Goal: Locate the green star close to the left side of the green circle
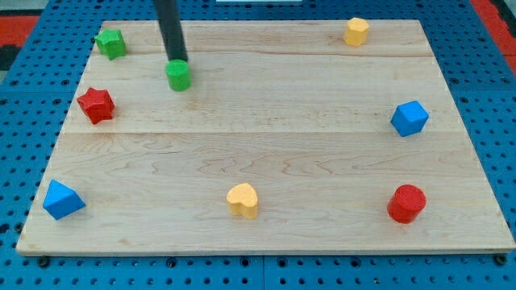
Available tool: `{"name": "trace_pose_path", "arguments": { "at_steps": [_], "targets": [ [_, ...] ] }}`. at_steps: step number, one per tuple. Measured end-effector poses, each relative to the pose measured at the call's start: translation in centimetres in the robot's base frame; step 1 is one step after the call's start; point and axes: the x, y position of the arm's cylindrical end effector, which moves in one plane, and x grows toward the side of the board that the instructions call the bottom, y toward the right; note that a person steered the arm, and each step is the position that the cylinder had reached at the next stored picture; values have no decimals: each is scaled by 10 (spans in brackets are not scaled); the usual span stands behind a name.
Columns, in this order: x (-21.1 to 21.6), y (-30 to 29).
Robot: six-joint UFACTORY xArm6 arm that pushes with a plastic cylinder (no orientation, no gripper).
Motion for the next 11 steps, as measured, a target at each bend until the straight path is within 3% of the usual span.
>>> {"name": "trace_pose_path", "arguments": {
  "at_steps": [1,2,3,4,6,7,8,9,11],
  "targets": [
    [44,-21],
    [-23,-28],
    [-104,-84],
    [-125,-131],
    [-20,-92],
    [-78,-140],
    [-94,-184],
    [-17,-123],
    [60,-60]
  ]
}}
